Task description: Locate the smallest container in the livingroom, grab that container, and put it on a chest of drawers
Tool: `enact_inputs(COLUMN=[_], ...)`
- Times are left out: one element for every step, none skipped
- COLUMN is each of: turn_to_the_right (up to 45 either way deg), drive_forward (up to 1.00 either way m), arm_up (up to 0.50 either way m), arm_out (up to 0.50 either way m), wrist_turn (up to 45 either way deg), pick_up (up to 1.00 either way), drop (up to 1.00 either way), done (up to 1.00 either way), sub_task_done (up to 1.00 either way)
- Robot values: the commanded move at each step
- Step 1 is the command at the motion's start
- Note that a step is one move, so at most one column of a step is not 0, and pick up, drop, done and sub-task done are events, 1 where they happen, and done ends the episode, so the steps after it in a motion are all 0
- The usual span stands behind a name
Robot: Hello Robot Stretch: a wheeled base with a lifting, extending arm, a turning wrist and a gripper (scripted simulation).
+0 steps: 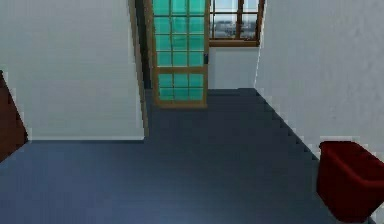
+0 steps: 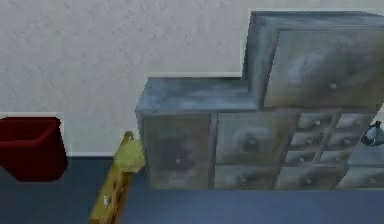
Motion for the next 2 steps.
enact_inputs(turn_to_the_right=[0.0,0.0], drive_forward=[1.0,1.0], arm_up=[0.0,0.0], arm_out=[0.0,0.0], wrist_turn=[0.0,0.0], pick_up=[0.0,0.0], drop=[0.0,0.0], done=[0.0,0.0], sub_task_done=[0.0,0.0])
